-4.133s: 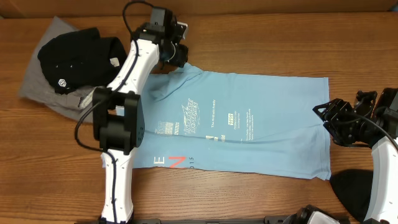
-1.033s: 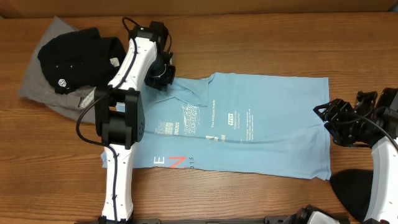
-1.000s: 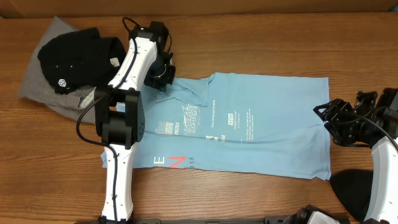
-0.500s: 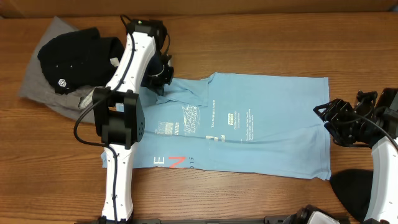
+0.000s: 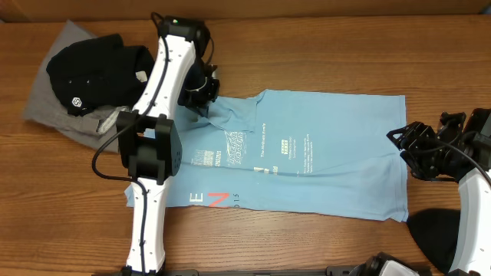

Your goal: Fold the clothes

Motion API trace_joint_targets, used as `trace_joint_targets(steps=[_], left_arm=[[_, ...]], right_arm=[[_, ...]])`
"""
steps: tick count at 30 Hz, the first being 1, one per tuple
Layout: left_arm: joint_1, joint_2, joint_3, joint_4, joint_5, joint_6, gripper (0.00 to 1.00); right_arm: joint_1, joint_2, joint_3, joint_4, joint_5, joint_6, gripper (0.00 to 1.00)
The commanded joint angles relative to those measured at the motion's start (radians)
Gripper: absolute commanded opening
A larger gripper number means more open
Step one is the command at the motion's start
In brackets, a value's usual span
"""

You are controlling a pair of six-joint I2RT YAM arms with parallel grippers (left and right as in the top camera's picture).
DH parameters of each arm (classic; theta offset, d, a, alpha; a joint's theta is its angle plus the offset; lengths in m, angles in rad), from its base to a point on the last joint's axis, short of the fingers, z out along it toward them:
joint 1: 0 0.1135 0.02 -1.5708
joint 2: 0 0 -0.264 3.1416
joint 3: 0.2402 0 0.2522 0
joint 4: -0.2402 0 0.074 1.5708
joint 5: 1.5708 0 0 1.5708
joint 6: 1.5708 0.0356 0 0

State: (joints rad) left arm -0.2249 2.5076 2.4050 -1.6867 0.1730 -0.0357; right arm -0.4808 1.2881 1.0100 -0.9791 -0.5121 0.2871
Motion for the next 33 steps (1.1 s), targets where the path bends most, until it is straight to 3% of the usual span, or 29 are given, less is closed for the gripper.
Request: trace_joint_targets(steps=[1,6,10,14,18,21,23,26,33], left_arm=[[-0.037,-0.023,0.016,-0.004,0.034,-0.013,0.04],[-0.058,-0.023,-0.002,-0.004,-0.037,-0.014,0.06],[-0.053,-0.023,-0.007,-0.004,-0.103,-0.035,0.17],[-0.031,-0.023,-0.007,-0.003,-0.213,-0.052,0.34],[0.032,-0.023,-0.007,0.013,-0.288,-0.085,0.4],[0.096,-0.023,-0.007,0.084,-0.204,-0.084,0.37],[0.142,-0.02,-0.013,0.167,-0.042,-0.053,0.32],[0.161,-0.014,-0.033,0.224,0.057,-0.018,0.33],[0.166,-0.01,-0.191,0.34,0.019,-0.016,0.34]], right_arm=[[0.004,-0.009,0.024,0.008,0.007,-0.008,0.66],[0.004,-0.009,0.024,0.008,0.007,-0.008,0.67],[0.004,-0.009,0.024,0.009,0.007,-0.008,0.67],[0.004,-0.009,0.024,0.008,0.007,-0.008,0.68],[0.004,-0.009,0.024,0.009,0.007,-0.008,0.68],[0.004,-0.009,0.024,0.013,0.007,-0.008,0.69],[0.004,-0.009,0.024,0.021,0.007,-0.007,0.69],[0.004,-0.009,0.024,0.029,0.007,-0.007,0.69],[0.004,-0.009,0.024,0.027,0.007,-0.007,0.7]])
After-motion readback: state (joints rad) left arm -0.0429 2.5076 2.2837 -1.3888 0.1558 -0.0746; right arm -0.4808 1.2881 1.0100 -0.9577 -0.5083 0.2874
